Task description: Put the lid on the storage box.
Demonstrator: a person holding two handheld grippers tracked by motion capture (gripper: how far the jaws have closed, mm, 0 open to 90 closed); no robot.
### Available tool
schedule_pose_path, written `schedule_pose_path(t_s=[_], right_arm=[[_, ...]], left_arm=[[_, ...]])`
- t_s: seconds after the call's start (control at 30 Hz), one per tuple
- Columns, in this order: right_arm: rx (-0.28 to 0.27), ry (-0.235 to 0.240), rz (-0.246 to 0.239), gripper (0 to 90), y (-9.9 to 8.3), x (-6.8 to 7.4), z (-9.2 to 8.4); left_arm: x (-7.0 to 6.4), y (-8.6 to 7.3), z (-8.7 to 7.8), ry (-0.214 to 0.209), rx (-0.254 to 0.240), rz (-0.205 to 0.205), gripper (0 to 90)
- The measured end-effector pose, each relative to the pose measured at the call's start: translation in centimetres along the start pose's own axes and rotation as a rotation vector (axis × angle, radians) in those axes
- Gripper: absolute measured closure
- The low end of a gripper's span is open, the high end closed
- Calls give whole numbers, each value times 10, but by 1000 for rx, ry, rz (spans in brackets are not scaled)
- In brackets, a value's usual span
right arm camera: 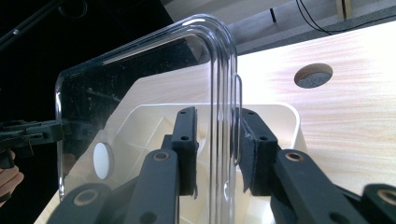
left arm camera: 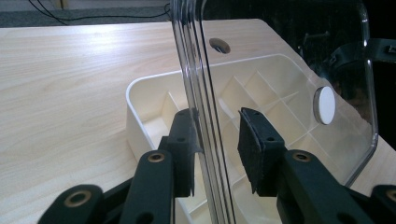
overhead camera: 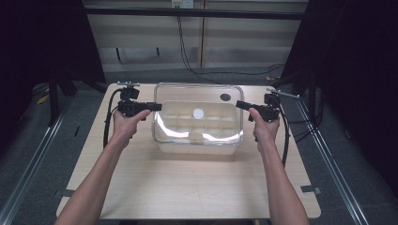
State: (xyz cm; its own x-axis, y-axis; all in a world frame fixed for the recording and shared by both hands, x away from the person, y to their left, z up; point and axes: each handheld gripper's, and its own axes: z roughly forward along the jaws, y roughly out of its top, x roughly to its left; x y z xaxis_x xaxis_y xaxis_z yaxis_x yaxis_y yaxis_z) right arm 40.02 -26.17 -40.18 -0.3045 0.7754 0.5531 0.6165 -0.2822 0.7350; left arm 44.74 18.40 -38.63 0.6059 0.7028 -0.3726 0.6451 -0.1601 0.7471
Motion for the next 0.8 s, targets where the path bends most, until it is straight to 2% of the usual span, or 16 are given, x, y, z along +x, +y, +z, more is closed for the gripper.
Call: schedule_pose_path(t_s=[0.3,0.47,0.53,0.73,0.8], right_arm=[[14,-12,19,682,-4,-10,12],[31,-51,6,651,-7,-13,20],[39,-52,14,648,-9,-16,23],[54,-78,27,625,-12,-21,30],[58,-91,28,621,-13,-22,31]], left_arm=[[9,-3,11,4,6,-28,657],[13,-5,20,18,16,-48,642],[15,-7,22,19,20,-58,638],[18,-9,30,45,42,-55,637],[19,-11,32,42,44,-76,636]])
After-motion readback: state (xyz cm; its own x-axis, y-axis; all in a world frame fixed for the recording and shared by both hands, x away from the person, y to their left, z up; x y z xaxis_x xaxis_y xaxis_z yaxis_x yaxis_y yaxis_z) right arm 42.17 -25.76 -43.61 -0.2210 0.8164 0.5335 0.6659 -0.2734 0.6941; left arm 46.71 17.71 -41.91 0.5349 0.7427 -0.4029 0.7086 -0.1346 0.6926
